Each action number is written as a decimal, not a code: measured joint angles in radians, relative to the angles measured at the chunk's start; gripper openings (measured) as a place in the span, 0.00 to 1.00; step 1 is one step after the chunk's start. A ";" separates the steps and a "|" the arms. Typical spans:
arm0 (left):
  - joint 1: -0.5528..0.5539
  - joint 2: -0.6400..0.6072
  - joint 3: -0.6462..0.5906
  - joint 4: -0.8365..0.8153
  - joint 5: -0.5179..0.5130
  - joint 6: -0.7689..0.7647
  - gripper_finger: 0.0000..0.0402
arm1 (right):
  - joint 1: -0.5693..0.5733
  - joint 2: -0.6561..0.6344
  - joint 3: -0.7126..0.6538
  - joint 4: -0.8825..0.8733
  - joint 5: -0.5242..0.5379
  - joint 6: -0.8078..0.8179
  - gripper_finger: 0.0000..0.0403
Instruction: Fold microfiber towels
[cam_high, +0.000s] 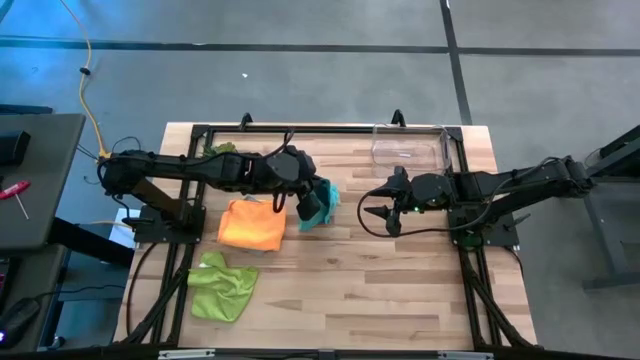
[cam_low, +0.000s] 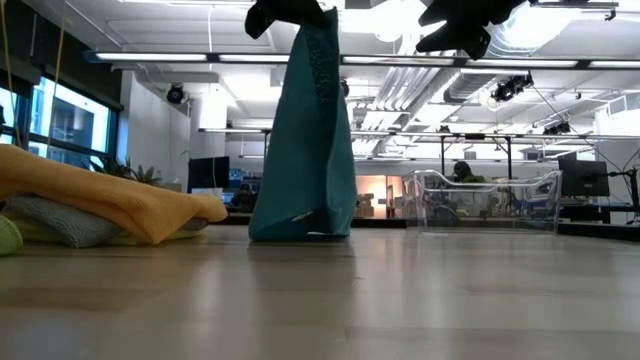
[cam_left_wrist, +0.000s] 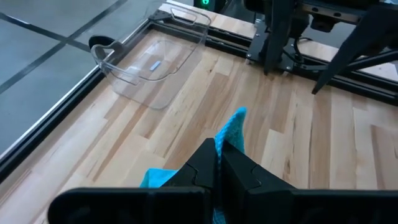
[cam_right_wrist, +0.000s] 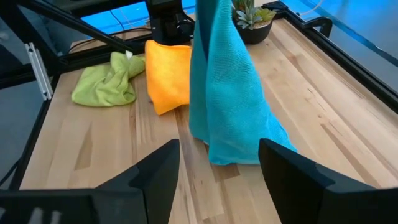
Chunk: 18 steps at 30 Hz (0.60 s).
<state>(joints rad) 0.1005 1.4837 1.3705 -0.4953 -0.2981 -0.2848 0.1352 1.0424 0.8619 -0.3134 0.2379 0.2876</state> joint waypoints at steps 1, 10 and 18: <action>0.000 0.000 0.000 0.000 0.000 0.000 0.00 | 0.000 0.000 0.000 0.000 0.000 0.000 0.53; 0.000 0.000 0.000 0.000 0.000 0.000 0.00 | 0.000 0.000 0.000 0.000 0.002 0.002 0.53; 0.000 0.000 0.000 -0.001 0.000 0.000 0.00 | 0.000 0.020 0.000 -0.004 -0.013 0.076 0.53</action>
<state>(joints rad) 0.1005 1.4837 1.3705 -0.4961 -0.2985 -0.2848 0.1352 1.0628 0.8619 -0.3175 0.2251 0.3632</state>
